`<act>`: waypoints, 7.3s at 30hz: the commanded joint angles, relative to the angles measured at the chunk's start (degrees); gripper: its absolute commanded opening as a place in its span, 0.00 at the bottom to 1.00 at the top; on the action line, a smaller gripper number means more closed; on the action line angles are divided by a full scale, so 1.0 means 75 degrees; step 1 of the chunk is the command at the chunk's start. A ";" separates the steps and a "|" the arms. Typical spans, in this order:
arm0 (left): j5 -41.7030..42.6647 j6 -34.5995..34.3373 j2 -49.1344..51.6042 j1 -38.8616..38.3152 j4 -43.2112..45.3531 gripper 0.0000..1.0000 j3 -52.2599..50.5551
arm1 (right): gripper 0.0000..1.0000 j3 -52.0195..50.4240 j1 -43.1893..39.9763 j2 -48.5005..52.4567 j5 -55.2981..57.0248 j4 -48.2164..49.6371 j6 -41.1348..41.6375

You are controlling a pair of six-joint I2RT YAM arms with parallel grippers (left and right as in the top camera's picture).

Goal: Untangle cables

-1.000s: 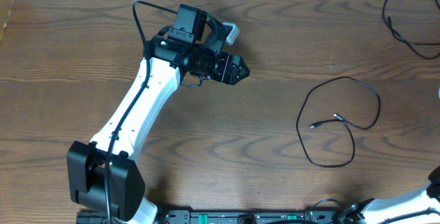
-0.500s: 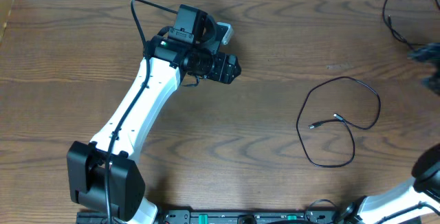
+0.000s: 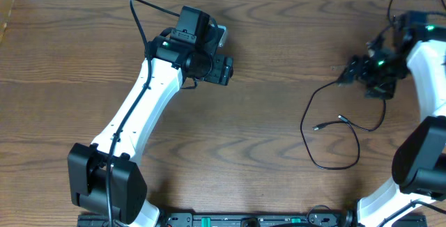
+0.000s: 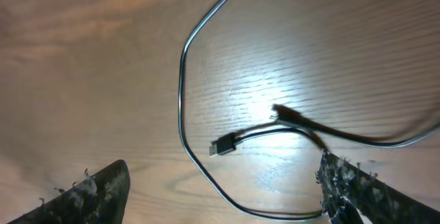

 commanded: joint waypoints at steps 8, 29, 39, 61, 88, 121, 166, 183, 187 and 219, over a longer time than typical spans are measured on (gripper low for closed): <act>-0.0286 -0.0085 0.0038 0.0093 -0.0041 0.78 0.0079 | 0.83 -0.1781 0.0621 -0.0213 0.0396 0.1265 -0.0323; -0.0286 -0.0664 0.0038 0.0087 0.0017 0.78 0.0079 | 0.82 -0.3585 0.0615 -0.0213 0.2267 0.2614 0.0160; -0.0286 -0.0662 0.0038 0.0087 0.0015 0.79 0.0079 | 0.62 -0.4179 0.0624 -0.0213 0.2270 0.3110 0.0137; -0.0286 -0.0662 0.0038 0.0087 0.0017 0.78 0.0076 | 0.01 -0.4605 0.0679 -0.0213 0.0944 0.4905 0.2465; -0.0428 -0.0863 0.0038 0.0125 -0.0041 0.79 0.0073 | 0.34 -0.2573 0.1067 -0.0667 0.1061 0.1355 -0.0358; -0.0344 -0.0950 0.0050 0.0117 -0.0090 0.79 0.0052 | 0.41 -0.5665 0.1329 -0.2990 0.1588 0.3625 -0.3246; -0.0344 -0.0947 0.0050 0.0117 -0.0093 0.78 0.0050 | 0.33 -0.7280 0.1329 -0.2946 0.0542 0.6100 -0.4313; -0.0344 -0.0962 0.0050 0.0117 -0.0070 0.79 0.0052 | 0.02 -0.7283 0.1326 -0.2949 0.0883 0.7003 -0.0449; -0.0338 -0.1122 0.0050 0.0114 -0.0012 0.79 0.0052 | 0.01 -0.7248 0.1326 -0.2949 0.1478 0.7187 0.1011; -0.0344 -0.1122 0.0050 0.0102 -0.0041 0.78 0.0050 | 0.01 -0.1603 0.0242 -0.3675 0.1405 0.4232 0.1425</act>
